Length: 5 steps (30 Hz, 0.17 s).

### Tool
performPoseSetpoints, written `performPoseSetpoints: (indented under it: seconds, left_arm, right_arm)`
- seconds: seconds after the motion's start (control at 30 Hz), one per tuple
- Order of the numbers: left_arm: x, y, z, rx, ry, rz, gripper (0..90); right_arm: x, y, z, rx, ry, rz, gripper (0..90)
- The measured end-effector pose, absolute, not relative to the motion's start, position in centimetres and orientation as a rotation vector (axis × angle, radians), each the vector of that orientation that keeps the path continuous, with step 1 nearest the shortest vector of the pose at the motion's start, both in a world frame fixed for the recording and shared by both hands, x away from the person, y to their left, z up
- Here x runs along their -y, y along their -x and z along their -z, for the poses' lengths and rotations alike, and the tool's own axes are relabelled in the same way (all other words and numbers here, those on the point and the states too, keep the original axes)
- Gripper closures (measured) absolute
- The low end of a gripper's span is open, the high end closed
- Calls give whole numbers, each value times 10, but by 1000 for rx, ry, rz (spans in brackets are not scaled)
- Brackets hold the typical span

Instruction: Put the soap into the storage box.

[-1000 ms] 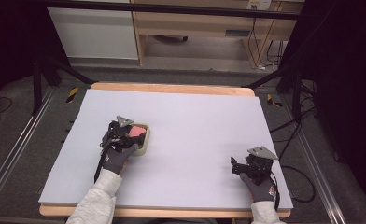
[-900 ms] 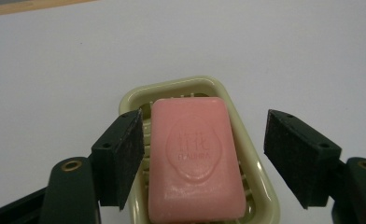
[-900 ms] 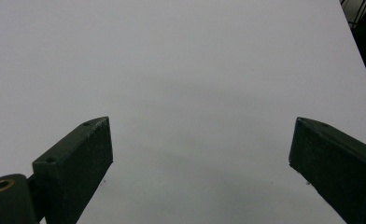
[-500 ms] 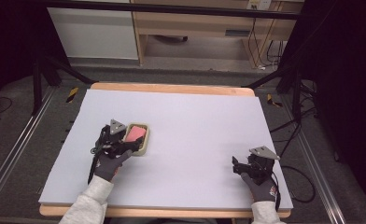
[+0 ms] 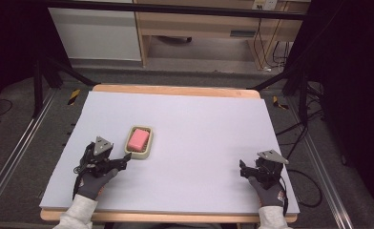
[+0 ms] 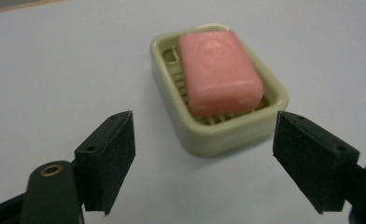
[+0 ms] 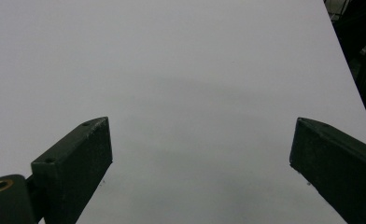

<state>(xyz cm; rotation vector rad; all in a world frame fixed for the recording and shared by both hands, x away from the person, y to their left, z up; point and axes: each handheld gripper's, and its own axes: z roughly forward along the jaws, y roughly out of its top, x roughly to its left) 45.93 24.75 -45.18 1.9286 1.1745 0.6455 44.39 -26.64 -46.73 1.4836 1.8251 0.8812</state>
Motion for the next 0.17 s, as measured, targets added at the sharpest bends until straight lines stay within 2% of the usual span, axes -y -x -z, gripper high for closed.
performPoseSetpoints:
  seconds: [0.17]
  left_arm:
    - [-265,-454,455,-1223,-1885,-635,198]
  right_arm:
    - [267,-444,469,-1828,-1486,-869,61]
